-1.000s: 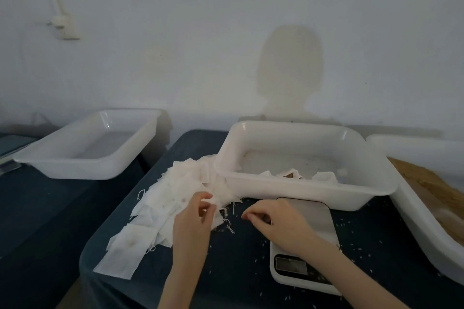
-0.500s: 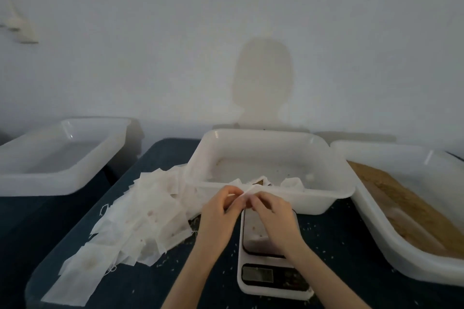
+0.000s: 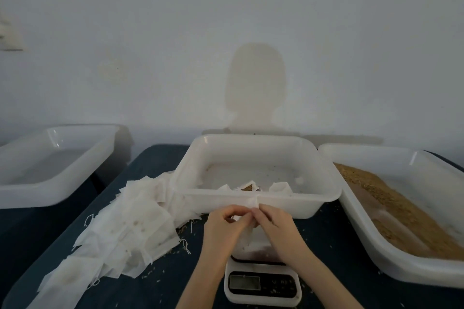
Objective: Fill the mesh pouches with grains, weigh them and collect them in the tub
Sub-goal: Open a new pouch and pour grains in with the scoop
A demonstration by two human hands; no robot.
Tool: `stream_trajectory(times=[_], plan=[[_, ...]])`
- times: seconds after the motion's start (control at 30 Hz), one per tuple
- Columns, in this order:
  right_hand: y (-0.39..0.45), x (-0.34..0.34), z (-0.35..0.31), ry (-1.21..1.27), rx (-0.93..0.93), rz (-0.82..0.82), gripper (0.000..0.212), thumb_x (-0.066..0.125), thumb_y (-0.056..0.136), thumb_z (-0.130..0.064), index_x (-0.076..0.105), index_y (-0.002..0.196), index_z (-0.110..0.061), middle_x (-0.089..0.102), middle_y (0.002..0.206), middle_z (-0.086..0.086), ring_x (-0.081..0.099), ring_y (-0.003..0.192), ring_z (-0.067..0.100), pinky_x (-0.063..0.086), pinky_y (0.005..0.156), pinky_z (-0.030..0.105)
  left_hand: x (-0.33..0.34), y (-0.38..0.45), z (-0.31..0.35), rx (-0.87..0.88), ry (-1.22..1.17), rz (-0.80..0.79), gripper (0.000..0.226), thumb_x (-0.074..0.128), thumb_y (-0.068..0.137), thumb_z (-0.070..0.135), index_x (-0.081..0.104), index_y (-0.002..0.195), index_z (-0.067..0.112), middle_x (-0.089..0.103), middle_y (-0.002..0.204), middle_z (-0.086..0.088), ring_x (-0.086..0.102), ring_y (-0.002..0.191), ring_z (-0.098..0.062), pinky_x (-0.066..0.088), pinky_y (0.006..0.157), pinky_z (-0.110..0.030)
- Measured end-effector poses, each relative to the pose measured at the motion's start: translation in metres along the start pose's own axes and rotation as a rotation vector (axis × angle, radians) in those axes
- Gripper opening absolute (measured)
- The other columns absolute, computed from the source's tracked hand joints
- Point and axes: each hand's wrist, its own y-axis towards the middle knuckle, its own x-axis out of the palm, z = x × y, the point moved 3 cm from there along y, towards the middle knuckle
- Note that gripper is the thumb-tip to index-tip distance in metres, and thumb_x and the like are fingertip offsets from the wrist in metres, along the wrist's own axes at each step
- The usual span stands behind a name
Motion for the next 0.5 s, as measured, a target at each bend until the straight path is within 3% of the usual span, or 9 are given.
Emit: stream_trajectory(times=[0.13, 0.23, 0.37, 0.5], plan=[[0.001, -0.009, -0.001, 0.048, -0.012, -0.013, 0.025, 0.049, 0.098, -0.022, 0.063, 0.078, -0.021, 0.065, 0.075, -0.005, 0.061, 0.075, 0.005, 0.046, 0.071, 0.015, 0.006, -0.002, 0.0, -0.17, -0.199, -0.008, 0.009, 0.066, 0.085, 0.017, 0.072, 0.078, 0.018, 0.071, 0.074, 0.005, 0.061, 0.068, 0.002, 0.043, 0.057, -0.015], [0.0, -0.01, -0.004, 0.093, -0.014, -0.017, 0.032, 0.046, 0.099, -0.029, 0.066, 0.077, -0.017, 0.066, 0.074, 0.0, 0.062, 0.075, 0.012, 0.05, 0.075, 0.025, 0.012, -0.001, 0.005, -0.186, -0.207, -0.04, 0.007, 0.068, 0.083, 0.016, 0.074, 0.085, 0.014, 0.073, 0.08, -0.003, 0.065, 0.077, -0.007, 0.044, 0.057, -0.012], [0.0, -0.013, -0.004, 0.113, 0.0, -0.006, 0.031, 0.045, 0.1, -0.022, 0.066, 0.078, -0.018, 0.065, 0.073, -0.007, 0.061, 0.076, 0.002, 0.045, 0.075, 0.015, 0.017, -0.003, 0.006, -0.221, -0.308, -0.086, 0.009, 0.065, 0.085, 0.01, 0.073, 0.084, 0.006, 0.073, 0.085, -0.011, 0.067, 0.085, -0.017, 0.05, 0.07, -0.025], [-0.001, -0.014, -0.003, 0.061, 0.001, -0.07, 0.029, 0.045, 0.1, -0.023, 0.066, 0.081, -0.014, 0.066, 0.077, -0.001, 0.062, 0.077, 0.01, 0.049, 0.077, 0.022, 0.018, -0.002, 0.0, -0.286, -0.376, -0.086, 0.01, 0.061, 0.084, 0.009, 0.068, 0.079, 0.003, 0.069, 0.087, -0.017, 0.065, 0.089, -0.025, 0.047, 0.071, -0.03]])
